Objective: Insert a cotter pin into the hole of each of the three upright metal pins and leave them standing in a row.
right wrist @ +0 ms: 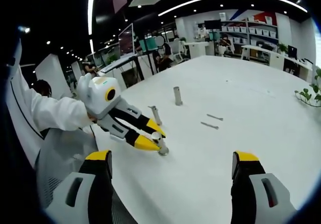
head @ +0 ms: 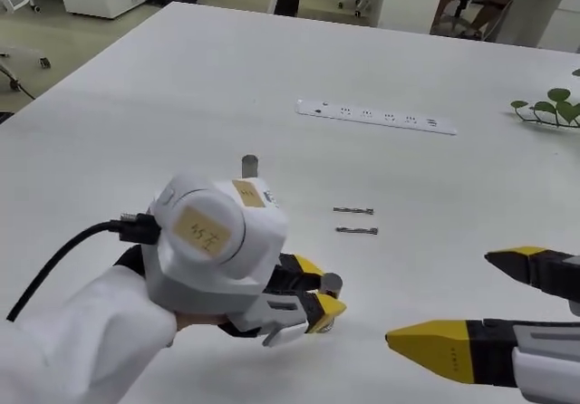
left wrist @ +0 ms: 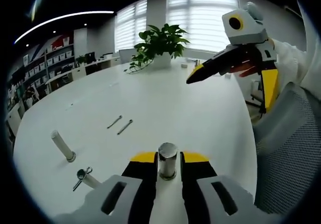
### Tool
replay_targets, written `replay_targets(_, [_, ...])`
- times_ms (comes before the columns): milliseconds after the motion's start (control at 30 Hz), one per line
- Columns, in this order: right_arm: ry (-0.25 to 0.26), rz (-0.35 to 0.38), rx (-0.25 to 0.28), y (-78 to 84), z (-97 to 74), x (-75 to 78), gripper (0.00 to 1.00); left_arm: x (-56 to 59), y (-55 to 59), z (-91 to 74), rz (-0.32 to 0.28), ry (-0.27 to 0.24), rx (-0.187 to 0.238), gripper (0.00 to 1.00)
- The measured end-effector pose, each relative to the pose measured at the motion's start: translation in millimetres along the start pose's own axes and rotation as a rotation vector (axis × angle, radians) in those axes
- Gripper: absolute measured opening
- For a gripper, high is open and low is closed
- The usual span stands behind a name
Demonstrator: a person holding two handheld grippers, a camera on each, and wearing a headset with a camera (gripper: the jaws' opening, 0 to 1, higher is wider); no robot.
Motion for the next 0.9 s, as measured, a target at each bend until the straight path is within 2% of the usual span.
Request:
replay_targets(200, [-0.007, -0.010, -0.001, -1.4, 0.0, -0.4, 0.98, 5.2, -10.2, -11.7, 0.034, 0.033, 0.017, 0.43])
replay_targets(233, [-0.008, -0.010, -0.001, -1.6, 0.0, -0.4, 0.98, 7.6, -14.0, -14.5, 0.038, 0.055, 0.052, 0.47])
replay_targets(267, [-0.009, -0.011, -0.001, -1.8, -0.1, -0.4, 0.98, 9.1, -16.1, -17.2, 0.047, 0.063, 0.067, 0.52])
replay_targets(400, [-0.011, -0.011, -0.002, -1.8, 0.2, 0.4, 0.97, 15.2, -17.9, -27.5, 0.064, 0.103, 0.054, 0.69])
replay_targets(467, [-0.012, -0.010, 0.000, -1.8, 0.1, 0.8, 0.97, 16.5, -16.6, -31.8, 0.069, 0.107, 0.045, 0.77])
replay_targets(567, [-0.011, -0.012, -0.003, -1.6, -0.5, 1.3, 0.97, 18.4, -13.6, -37.2, 0.072, 0.114, 0.030, 0.85])
replay_targets(633, [-0.010, -0.016, -0.005, -1.5, -1.1, 2.1, 0.97, 18.6, -10.5, -41.6, 0.044, 0.096, 0.011, 0.88])
replay_targets(733, [-0.004, -0.013, -0.002, -1.8, -2.4, 3.6, 0.97, 19.9, -7.5, -51.0, 0.038, 0.093, 0.022, 0.90])
replay_targets(833, [-0.003, -0.011, 0.000, -1.3, -2.8, 4.9, 0.97, 20.2, -4.9, -58.8, 0.003, 0.088, 0.032, 0.99])
replay_targets(900, [-0.004, -0.011, 0.000, -0.7, -2.3, 5.8, 0.96, 18.0, -2.1, -64.6, -0.036, 0.065, 0.037, 0.99])
Point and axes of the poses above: the centre of the closed fingertips' face, and the gripper's own axes: z roughly forward along the fingers, x roughly to its right, y roughly out of its underside, the point moved 8 cm from there along -z, roughly backward along the fingers, and after that the axes turned 5 degrees about y, right-handed, at the moved point
